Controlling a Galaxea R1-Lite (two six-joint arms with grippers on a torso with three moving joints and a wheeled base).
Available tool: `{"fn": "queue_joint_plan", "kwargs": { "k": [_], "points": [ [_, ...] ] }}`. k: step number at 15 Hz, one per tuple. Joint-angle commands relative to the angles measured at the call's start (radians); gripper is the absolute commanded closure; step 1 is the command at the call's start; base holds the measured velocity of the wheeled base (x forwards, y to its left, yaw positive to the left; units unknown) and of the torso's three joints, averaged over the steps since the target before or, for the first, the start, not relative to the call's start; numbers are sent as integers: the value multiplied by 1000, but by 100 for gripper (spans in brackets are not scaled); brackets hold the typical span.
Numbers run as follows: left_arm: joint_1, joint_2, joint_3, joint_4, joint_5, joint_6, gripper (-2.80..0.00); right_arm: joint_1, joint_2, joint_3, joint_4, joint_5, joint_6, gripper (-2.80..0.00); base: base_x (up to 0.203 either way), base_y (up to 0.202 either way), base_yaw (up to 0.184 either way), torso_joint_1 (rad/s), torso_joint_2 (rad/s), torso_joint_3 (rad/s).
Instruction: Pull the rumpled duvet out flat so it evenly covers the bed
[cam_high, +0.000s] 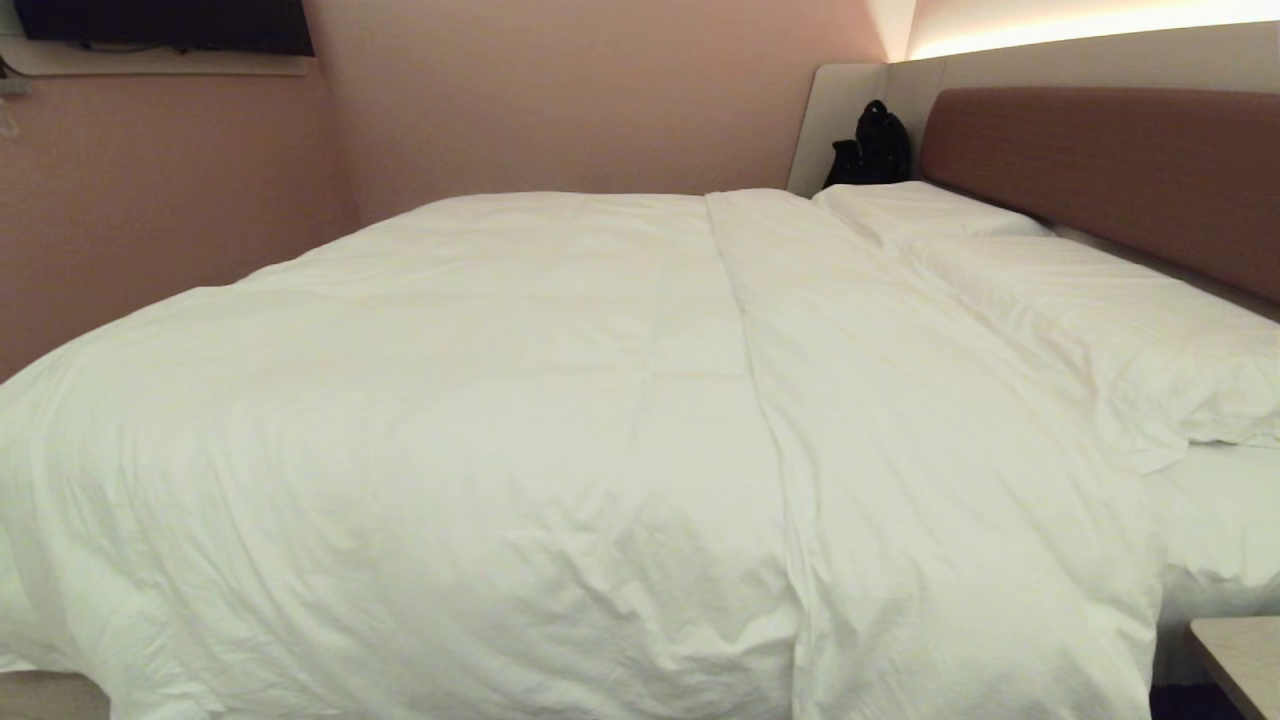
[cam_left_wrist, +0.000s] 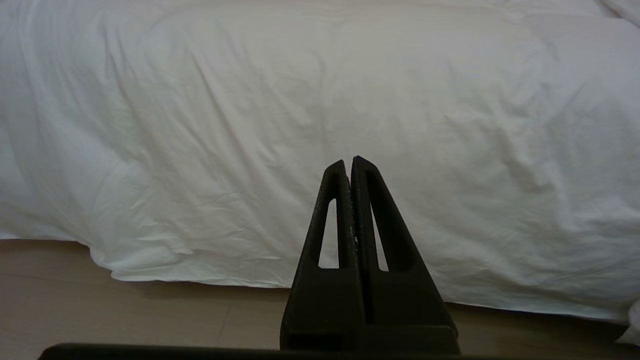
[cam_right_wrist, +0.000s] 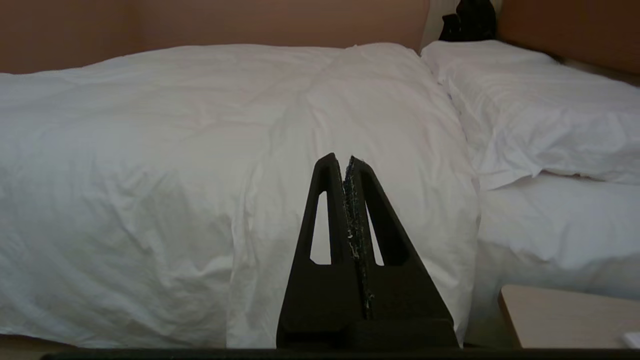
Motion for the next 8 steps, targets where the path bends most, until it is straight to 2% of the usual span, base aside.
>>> {"fn": "queue_joint_plan", "kwargs": {
  "k": [1, 3, 8],
  "points": [
    [0, 0, 0, -1, 0, -1, 0, 0, -2, 1, -27, -1, -22, 0, 0, 0, 0, 0, 0, 0],
    [0, 0, 0, -1, 0, 0, 0, 1, -2, 8, -83, -4, -74, 0, 0, 0, 0, 0, 0, 0],
    [0, 0, 0, -1, 0, 0, 0, 1, -2, 16, -165, -3, -79, 0, 0, 0, 0, 0, 0, 0]
  ]
}}
